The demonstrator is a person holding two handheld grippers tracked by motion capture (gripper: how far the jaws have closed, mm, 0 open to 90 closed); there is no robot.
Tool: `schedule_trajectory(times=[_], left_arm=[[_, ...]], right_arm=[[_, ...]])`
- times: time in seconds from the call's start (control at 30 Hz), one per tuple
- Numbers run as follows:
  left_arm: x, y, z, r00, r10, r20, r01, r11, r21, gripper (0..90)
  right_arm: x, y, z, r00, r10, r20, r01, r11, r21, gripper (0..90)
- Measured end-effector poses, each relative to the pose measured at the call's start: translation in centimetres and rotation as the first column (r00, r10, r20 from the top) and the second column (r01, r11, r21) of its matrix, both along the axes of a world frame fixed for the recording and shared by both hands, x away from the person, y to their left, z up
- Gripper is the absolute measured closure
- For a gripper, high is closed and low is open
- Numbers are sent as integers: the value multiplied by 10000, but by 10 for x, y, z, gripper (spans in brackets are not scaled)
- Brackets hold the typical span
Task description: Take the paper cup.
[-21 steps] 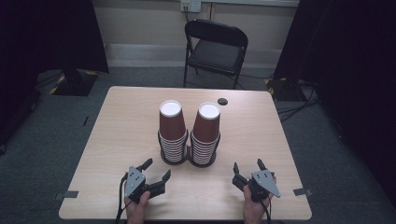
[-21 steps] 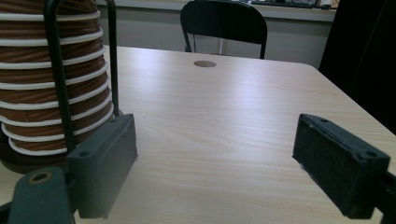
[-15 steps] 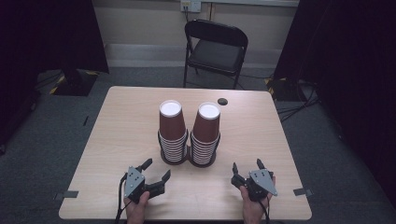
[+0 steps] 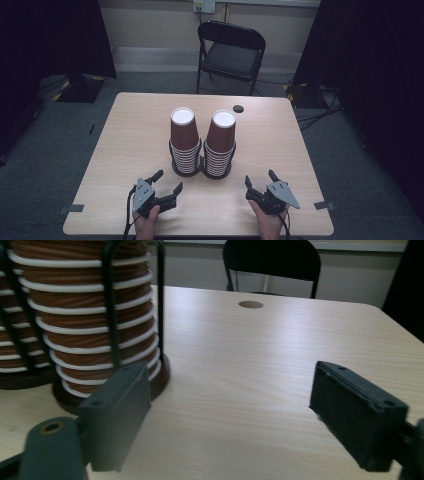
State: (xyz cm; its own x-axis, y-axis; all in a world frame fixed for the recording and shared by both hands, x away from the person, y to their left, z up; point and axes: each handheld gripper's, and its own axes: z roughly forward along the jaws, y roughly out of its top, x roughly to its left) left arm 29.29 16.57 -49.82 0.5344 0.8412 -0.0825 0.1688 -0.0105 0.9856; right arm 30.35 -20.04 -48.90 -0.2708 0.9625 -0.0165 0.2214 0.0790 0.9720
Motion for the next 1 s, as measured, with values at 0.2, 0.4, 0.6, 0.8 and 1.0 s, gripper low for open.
schedule_trajectory(times=[0.2, 0.4, 0.6, 0.8, 1.0], left_arm=[[0, 0, 0, 10000, -93, 21, 92, 9999, 93, 169], [0, 0, 0, 10000, -61, 11, 61, 10000, 45, 169], [0, 0, 0, 10000, -59, 10, 59, 10000, 38, 169], [0, -1, 0, 9999, -102, 62, 101, 9998, 164, 168], [-1, -1, 0, 9999, -72, 88, 71, 9999, 119, 167]], right_arm=[[-2, 4, 7, 9956, 936, -20, -934, 9945, 465, 290], [0, 8, 13, 9889, 1474, 177, -1483, 9866, 687, 319], [3, 15, 25, 9785, 2058, 143, -2062, 9773, 485, 338], [5, 21, 34, 9755, 2167, 378, -2172, 9761, 95, 389], [6, 25, 47, 9647, 2570, 573, -2598, 9645, 471, 397]])
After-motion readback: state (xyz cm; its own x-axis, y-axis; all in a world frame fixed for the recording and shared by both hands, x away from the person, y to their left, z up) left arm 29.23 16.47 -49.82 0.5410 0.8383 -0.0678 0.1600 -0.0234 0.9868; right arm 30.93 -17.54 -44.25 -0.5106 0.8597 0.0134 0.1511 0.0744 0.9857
